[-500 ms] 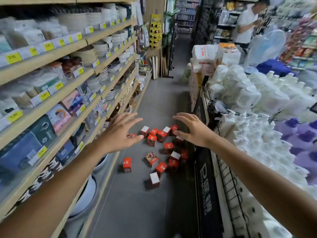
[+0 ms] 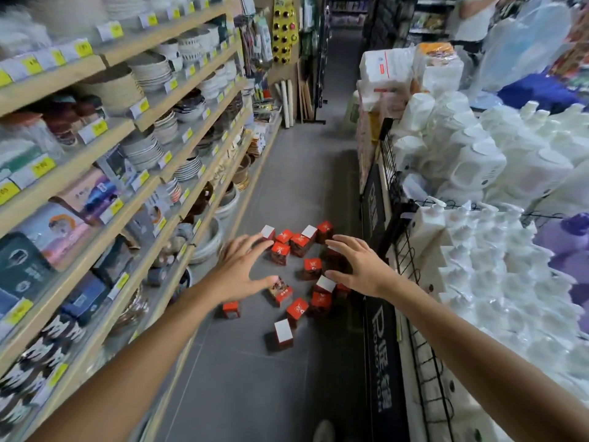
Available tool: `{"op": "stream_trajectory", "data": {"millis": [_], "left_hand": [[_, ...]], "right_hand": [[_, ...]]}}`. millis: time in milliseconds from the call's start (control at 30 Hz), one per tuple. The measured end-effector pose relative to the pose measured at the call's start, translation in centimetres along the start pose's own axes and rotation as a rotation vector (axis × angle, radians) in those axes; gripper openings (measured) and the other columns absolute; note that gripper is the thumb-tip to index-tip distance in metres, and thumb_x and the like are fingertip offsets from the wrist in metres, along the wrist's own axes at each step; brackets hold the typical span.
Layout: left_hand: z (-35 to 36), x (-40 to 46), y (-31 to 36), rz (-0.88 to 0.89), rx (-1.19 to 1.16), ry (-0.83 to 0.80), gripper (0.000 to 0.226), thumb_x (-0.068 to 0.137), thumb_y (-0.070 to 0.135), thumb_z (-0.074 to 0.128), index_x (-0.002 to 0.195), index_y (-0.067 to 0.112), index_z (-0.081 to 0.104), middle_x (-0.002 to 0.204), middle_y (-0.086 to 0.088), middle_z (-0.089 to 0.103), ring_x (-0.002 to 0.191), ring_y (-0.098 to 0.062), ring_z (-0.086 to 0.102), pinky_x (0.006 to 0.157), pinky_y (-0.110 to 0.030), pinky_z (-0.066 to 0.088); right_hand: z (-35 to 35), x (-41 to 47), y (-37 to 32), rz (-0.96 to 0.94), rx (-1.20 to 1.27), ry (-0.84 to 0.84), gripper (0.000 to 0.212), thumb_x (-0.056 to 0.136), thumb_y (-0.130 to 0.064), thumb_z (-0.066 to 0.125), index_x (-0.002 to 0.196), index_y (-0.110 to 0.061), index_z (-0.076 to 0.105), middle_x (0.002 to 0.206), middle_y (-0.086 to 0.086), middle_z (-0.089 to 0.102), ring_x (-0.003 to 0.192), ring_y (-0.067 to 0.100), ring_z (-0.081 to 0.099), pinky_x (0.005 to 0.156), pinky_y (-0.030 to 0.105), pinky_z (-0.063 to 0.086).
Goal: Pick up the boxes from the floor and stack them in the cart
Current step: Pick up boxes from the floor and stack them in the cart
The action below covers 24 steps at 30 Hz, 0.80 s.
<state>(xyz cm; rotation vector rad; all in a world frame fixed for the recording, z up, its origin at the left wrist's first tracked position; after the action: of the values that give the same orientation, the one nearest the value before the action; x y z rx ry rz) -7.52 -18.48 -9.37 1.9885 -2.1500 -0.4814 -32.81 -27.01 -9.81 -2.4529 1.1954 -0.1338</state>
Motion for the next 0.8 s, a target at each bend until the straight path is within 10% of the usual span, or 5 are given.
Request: {"op": "stream_trajectory", "data": {"millis": [800], "left_hand": [[18.1,18.5,-16.2,-0.272,-0.358,-0.228,0.091,0.074,0.07,0.052,0.153,0.031,0.027,0.16,0.003,0.021,0.148,-0.022,0.019,0.12,-0.041,0.021]], "right_hand": [[15.3,21.0,15.9,0.176,0.035,-0.353,0.09,0.087,-0.046,0.072,0.158,-0.029,0.018,0.162,-0.002,0.026,0.149,0.027,0.023,0.12,0.046,0.03]]}}
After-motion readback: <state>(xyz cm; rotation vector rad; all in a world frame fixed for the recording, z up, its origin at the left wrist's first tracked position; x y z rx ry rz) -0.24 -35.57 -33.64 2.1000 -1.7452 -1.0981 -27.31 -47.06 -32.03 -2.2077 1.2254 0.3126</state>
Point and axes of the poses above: each hand's wrist, its own x-axis towards the middle knuckle, its own z-axis out of the palm, y = z × x, the point moved 6 cm from there along x, towards the middle knuckle
